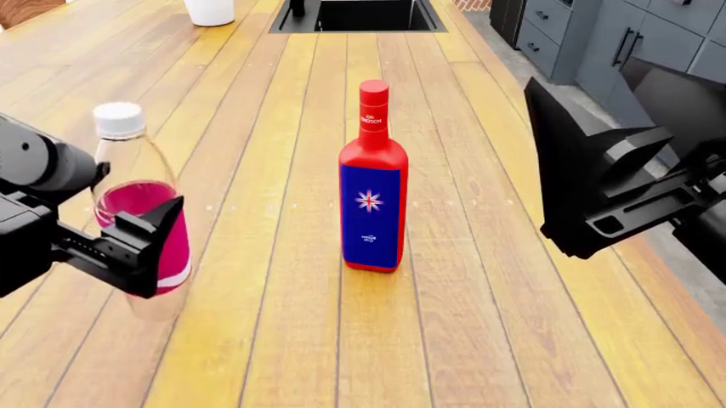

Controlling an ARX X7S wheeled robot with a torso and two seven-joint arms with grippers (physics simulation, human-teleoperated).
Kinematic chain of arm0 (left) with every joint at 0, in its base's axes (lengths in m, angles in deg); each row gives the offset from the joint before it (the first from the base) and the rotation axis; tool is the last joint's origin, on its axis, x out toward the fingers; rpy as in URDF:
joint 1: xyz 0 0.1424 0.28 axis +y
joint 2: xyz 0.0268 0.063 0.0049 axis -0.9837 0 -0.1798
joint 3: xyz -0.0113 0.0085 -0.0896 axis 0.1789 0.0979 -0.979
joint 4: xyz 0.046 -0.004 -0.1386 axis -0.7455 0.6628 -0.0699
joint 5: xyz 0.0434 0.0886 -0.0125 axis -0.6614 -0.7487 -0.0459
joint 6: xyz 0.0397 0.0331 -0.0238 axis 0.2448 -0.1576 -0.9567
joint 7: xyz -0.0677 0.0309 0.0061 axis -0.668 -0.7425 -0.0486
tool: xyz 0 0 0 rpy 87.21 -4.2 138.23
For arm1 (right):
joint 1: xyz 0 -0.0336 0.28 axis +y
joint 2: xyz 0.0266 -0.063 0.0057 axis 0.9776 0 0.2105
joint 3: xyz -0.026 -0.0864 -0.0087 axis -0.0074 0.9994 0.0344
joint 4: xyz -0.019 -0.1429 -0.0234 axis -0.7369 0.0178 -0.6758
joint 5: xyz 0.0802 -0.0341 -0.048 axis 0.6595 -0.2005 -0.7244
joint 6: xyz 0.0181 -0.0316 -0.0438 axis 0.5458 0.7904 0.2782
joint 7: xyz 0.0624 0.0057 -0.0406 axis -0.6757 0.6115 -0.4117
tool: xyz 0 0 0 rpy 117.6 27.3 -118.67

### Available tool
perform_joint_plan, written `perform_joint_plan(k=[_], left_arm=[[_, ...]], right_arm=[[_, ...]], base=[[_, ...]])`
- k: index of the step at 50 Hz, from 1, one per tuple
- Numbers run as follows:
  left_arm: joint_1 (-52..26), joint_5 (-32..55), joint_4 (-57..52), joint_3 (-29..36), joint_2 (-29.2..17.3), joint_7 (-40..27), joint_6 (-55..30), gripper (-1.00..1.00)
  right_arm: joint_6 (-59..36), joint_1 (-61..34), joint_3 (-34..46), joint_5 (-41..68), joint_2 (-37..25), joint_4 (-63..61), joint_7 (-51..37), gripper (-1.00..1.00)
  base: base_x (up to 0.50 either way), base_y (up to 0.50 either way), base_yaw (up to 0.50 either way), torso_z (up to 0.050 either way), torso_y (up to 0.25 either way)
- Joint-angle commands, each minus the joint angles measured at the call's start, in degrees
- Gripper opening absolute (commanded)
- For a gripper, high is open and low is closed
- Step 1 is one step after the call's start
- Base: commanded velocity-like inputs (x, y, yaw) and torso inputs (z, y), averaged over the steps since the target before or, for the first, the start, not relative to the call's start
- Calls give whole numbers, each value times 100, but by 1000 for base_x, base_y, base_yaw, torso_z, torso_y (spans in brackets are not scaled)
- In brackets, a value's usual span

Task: Move the drinks to the dining counter.

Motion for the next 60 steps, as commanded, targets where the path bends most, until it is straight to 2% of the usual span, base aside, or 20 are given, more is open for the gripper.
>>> perform_joint_plan(k=[1, 3, 4, 35, 44, 54, 58, 59, 60], left_arm=[[93, -4, -59, -29, -40, -13, 62, -100], [111, -26, -72, -34, -47, 1, 64, -100], [117, -28, -82, -41, -53, 11, 67, 100], [67, 74, -165, -109, -168, -47, 111, 100], [10, 455, -353, -522, -522, -245, 420, 100], [317, 491, -428, -882, -732, -266, 681, 100], [659, 536, -451, -1303, -834, -155, 909, 100], [1068, 667, -500, -2012, -679, 144, 1065, 100], [1309, 676, -503, -2279, -695, 106, 1024, 100]], right_arm=[[2, -21, 7, 13, -9, -17, -15, 100], [5, 0, -15, 14, -23, -17, -6, 100], [6, 13, -28, 11, -29, -23, 0, 100], [14, 103, -91, -13, -53, -48, 38, 100], [13, 73, -60, -16, -31, -49, 40, 100], [-11, 20, 19, -42, 8, -39, 36, 100], [-26, -98, 93, -23, 22, 2, 11, 100], [-20, -134, 99, -13, 20, 10, -3, 100], [-16, -136, 95, -9, 22, 6, 0, 100]], base=[[0, 0, 0, 0, 0], [0, 0, -1, 0, 0], [0, 0, 0, 0, 0], [0, 0, 0, 0, 0], [0, 0, 0, 0, 0], [0, 0, 0, 0, 0], [0, 0, 0, 0, 0], [0, 0, 0, 0, 0], [0, 0, 0, 0, 0]])
